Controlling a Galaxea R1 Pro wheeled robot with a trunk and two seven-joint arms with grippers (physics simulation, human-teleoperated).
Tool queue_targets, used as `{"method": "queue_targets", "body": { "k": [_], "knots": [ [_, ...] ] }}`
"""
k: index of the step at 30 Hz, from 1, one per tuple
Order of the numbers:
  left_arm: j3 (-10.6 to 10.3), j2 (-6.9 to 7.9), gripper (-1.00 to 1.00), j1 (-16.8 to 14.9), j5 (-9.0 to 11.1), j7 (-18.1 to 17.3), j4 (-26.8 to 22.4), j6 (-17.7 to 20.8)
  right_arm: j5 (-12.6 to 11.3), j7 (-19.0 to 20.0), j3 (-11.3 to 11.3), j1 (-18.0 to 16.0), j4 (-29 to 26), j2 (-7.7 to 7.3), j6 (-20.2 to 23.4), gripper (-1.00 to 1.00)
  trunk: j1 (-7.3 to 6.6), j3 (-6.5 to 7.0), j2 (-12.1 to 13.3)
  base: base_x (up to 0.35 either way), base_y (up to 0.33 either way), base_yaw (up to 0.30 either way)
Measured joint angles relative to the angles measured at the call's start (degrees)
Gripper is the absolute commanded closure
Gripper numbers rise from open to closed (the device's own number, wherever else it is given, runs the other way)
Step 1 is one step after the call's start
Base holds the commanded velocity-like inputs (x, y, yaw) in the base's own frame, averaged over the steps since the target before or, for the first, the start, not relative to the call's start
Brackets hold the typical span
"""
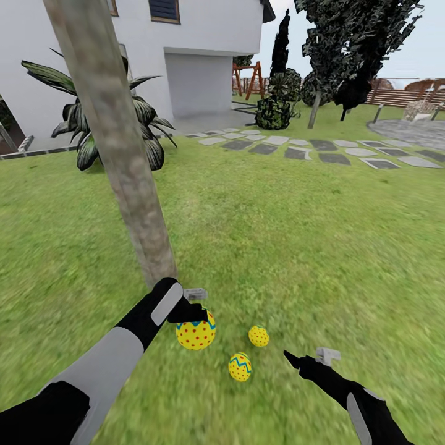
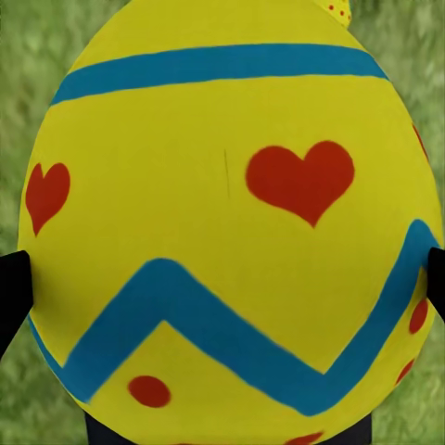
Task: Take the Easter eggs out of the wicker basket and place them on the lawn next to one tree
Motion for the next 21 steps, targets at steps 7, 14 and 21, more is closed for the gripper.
{"method": "queue_targets", "body": {
  "k": [7,14,21],
  "knots": [
    [0.0,-0.02,1.0,0.0,-0.02,-0.12,0.0,0.0,0.0,0.0,0.27,0.0,0.03,0.05,-0.02,-1.0,1.54,-1.26,-2.82,0.0,0.0,0.0],
    [0.14,0.06,1.0,0.0,-0.04,-0.18,0.0,0.0,0.0,0.0,0.32,0.0,0.03,0.05,-0.18,-1.0,3.08,-2.52,-5.63,0.0,0.0,0.0],
    [-0.32,0.15,1.0,0.0,-0.05,-0.14,0.05,-1.32,0.0,0.0,0.33,0.0,0.08,0.04,-0.14,-1.0,4.62,-3.79,-8.45,0.0,0.0,0.0]
  ]
}}
